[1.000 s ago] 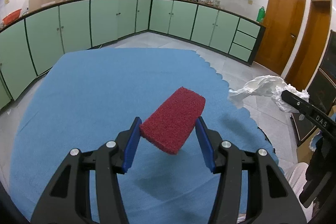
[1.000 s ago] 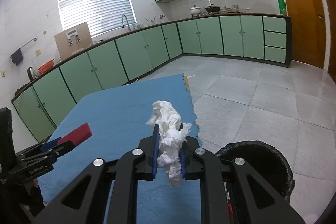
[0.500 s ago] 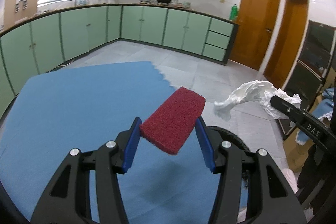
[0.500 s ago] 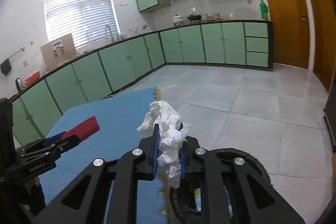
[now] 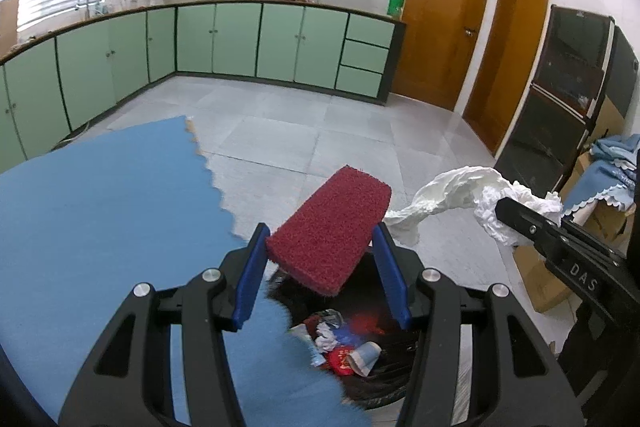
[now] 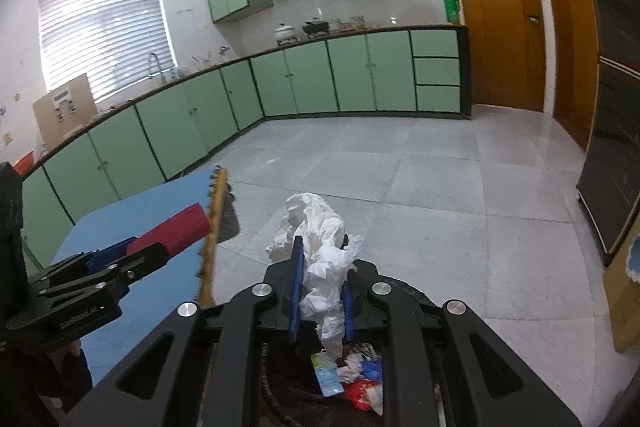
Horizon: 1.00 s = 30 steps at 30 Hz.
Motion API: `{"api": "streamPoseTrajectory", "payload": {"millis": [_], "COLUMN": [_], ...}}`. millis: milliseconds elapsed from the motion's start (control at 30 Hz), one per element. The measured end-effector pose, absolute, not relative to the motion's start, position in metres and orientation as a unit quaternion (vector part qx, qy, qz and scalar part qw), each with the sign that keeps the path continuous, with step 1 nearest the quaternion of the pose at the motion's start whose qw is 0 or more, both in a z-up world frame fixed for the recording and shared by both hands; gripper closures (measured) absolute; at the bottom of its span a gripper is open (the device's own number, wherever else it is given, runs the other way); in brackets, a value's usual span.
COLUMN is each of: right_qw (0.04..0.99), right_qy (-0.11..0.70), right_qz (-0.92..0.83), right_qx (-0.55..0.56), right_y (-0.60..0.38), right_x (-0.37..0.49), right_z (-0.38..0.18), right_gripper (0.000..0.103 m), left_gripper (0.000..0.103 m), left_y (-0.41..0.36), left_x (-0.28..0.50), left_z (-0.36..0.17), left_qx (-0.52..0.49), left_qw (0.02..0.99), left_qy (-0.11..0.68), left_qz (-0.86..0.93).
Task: Collect trash
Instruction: 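Carry the red pad and tissue over the bin with both tools, then open both tools to drop the pad and tissue into the bin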
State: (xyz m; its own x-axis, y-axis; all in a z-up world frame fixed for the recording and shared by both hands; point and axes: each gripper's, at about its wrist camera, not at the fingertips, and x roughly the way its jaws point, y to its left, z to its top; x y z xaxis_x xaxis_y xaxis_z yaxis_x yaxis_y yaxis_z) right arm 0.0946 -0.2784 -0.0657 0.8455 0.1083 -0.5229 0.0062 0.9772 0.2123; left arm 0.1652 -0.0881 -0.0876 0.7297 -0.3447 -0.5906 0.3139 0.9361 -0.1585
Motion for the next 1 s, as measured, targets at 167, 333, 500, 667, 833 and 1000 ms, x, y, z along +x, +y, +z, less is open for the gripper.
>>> {"api": "streamPoseTrajectory", "payload": {"millis": [167,333,500,667,833,1000], "right_qw": [0.948,0.939,0.926,0.915,0.913,0.915], "right_qy": [0.296,0.320,0.354,0.378,0.379,0.371], "right_qz": [0.011,0.002,0.003,0.000,-0.017,-0.039], "right_qx": [0.114,0.125,0.132,0.144,0.149,0.151], "right_y": [-0.298,-0.312,-0.320,-0.329,-0.335,-0.342], "right_x": [0.103,0.111,0.129,0.145,0.145,0.136], "right_z": [-0.082,-0.103,-0.128,-0.148,-0.153,-0.147], "right_gripper": [0.087,0.087,0.078,0.064,0.041,0.012], "left_gripper": [0.052,0.052,0.050,0.044,0.037,0.031], "left_y": [-0.117,-0.139,-0.158,-0.165,-0.165,-0.160], "left_x": [0.181,0.198,0.216,0.230,0.236,0.230], "left_z": [-0.106,-0.126,-0.145,-0.154,-0.151,-0.142], "left_qx": [-0.013,-0.004,0.002,0.003,0.000,-0.008], "left_qw": [0.923,0.912,0.898,0.892,0.892,0.897], "left_qy": [0.337,0.362,0.395,0.408,0.409,0.401], "left_qz": [-0.186,-0.193,-0.196,-0.195,-0.191,-0.187]}}
